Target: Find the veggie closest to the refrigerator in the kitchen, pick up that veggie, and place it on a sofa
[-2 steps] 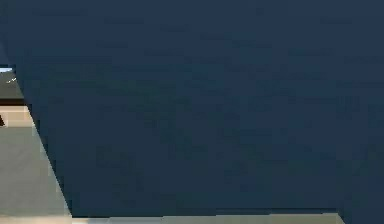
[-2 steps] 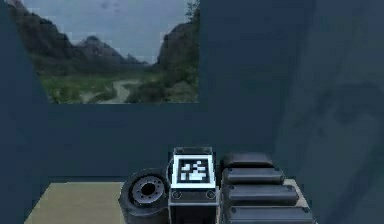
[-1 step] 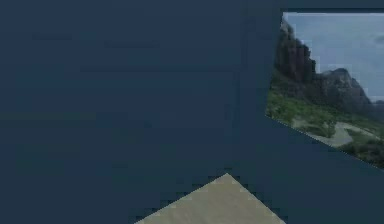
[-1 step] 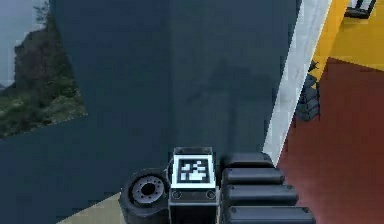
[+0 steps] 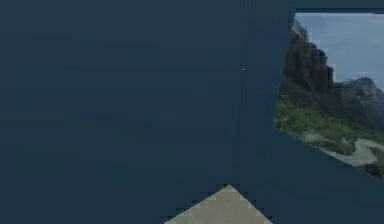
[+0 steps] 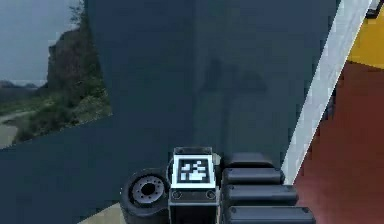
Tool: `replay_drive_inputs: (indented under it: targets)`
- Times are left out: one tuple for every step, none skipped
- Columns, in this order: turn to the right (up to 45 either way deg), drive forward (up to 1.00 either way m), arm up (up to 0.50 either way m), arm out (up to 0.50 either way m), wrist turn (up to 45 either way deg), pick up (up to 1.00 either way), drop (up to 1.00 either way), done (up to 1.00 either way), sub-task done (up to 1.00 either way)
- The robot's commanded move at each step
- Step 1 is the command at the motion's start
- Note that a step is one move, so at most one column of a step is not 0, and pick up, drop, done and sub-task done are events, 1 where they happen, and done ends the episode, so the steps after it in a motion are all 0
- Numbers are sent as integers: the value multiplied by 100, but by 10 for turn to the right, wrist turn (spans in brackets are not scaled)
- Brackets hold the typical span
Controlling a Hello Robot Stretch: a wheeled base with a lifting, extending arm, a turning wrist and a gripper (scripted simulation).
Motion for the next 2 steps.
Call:
replay_drive_inputs:
  targets:
    - [-450, 0, 0, 0, 0, 0, 0, 0, 0]
    - [-270, 0, 0, 0, 0, 0, 0, 0, 0]
